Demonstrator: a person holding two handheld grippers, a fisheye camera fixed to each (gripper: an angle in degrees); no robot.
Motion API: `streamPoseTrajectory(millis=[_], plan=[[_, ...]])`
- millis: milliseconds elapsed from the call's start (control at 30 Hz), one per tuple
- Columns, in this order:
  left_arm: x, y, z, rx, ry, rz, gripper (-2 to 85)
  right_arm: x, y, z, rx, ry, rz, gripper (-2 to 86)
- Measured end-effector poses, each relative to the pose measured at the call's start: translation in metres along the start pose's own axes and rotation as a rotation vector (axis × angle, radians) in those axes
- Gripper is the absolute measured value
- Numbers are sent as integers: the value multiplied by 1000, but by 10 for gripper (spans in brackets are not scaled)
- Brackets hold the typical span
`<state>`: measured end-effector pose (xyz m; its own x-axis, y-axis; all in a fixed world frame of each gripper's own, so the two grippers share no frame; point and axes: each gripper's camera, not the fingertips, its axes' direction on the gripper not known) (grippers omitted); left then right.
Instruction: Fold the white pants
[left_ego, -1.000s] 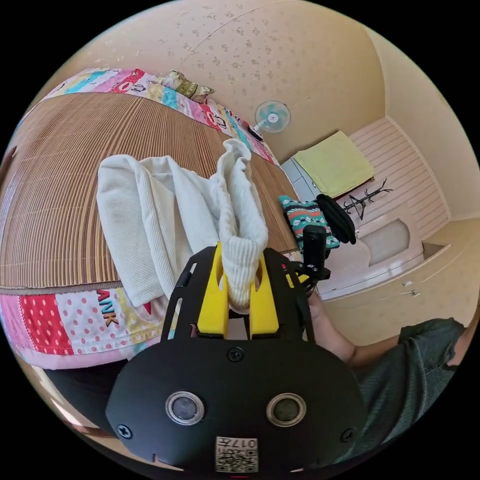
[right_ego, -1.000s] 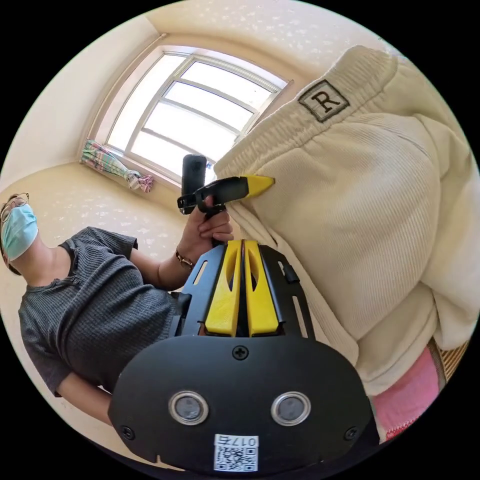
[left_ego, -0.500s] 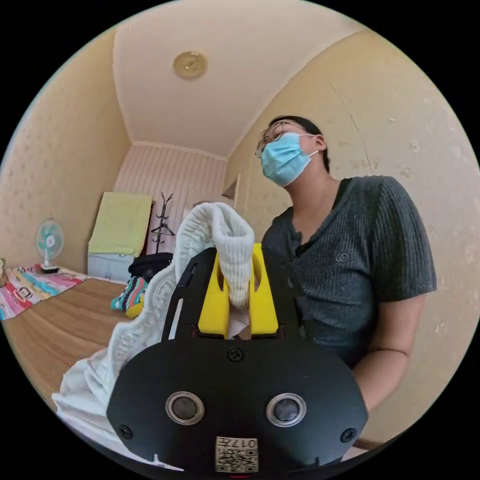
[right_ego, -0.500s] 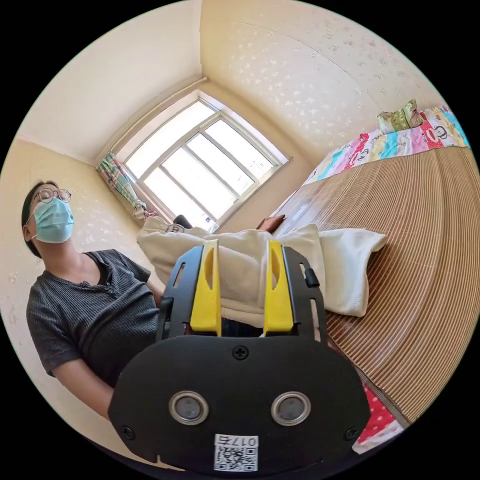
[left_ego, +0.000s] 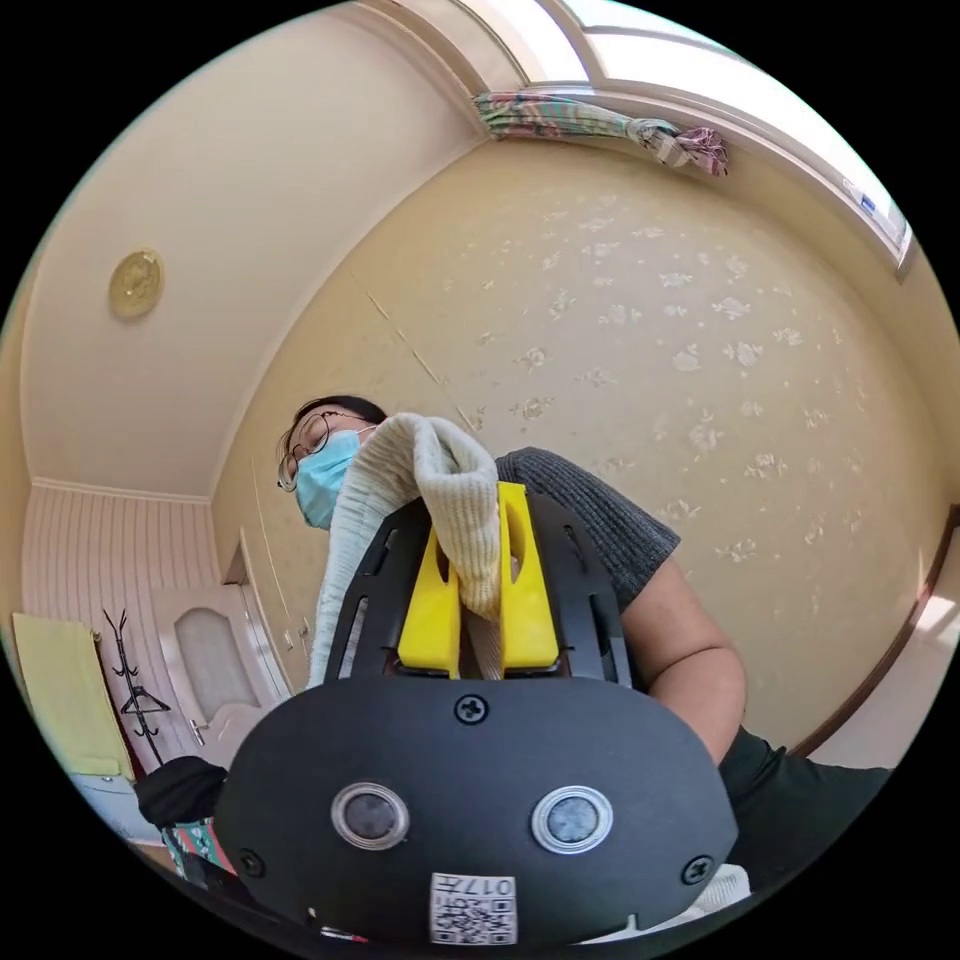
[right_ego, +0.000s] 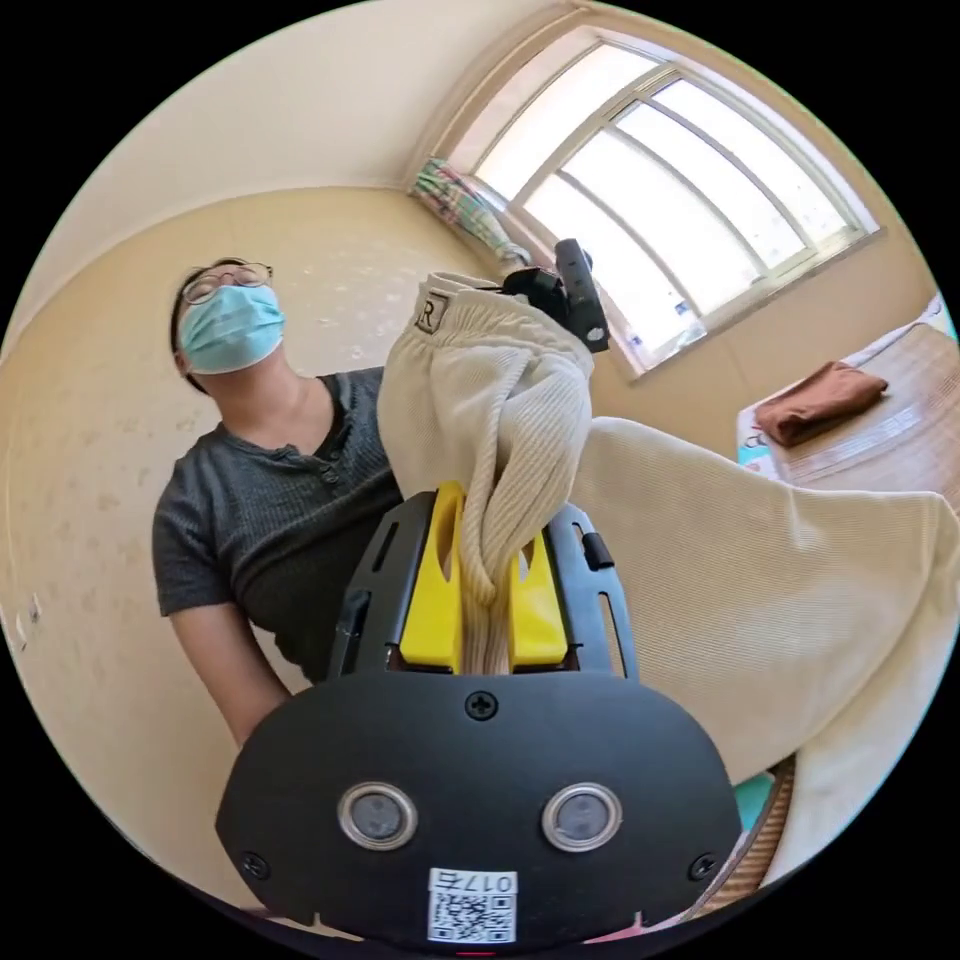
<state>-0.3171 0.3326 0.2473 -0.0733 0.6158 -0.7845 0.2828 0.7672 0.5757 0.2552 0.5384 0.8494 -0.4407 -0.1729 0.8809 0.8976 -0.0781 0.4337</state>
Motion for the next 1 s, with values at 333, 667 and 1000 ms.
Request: streamPoseTrajectory(millis=[333, 667, 1000], plan=[[43, 4, -53, -231, -1044, -647, 58, -210, -9, -27, 300, 1175, -10, 56], [25, 34, 15, -404, -1642, -658, 183, -282, -76, 117, 379, 1640, -199, 65], [10, 96, 62, -142, -1418, -731, 191, -347, -136, 199, 498, 1821, -339, 65]])
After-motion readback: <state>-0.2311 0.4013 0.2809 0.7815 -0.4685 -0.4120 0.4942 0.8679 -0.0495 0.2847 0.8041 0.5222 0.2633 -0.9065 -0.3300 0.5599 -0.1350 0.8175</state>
